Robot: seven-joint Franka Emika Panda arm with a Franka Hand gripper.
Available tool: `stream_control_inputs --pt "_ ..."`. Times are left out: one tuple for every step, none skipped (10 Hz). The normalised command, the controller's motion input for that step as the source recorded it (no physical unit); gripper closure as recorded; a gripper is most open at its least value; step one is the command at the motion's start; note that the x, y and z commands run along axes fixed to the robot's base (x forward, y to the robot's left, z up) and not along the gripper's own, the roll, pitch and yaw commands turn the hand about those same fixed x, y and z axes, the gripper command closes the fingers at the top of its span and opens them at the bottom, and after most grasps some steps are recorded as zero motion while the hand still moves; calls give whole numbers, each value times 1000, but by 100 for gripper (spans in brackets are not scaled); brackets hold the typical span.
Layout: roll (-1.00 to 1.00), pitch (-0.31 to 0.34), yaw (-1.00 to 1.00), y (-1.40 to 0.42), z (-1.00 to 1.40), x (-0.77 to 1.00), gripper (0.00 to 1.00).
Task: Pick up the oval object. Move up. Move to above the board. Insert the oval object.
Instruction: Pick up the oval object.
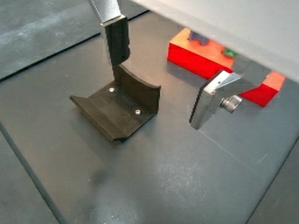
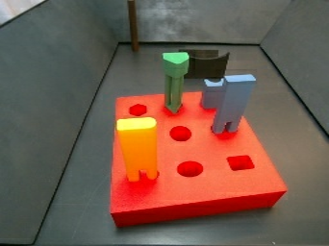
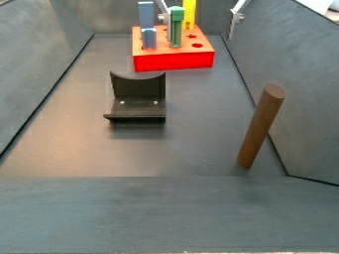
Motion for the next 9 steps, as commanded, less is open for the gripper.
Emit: stream_control_inputs --pt "44 -21 -3 349 -197 -109 0" --pt "0 -36 -89 777 -217 -606 0" --pt "-11 -34 157 797 -194 -754 0" --pt "-21 -147 3 560 -63 -986 0" --pt "-17 -181 0 394 -14 -1000 0" --pt "-3 -156 0 371 -94 -874 0" --pt "34 -86 -14 311 -217 -777 0" --pt "34 -87 -26 386 -209 -840 0" --pt "97 -67 57 340 -214 -391 0"
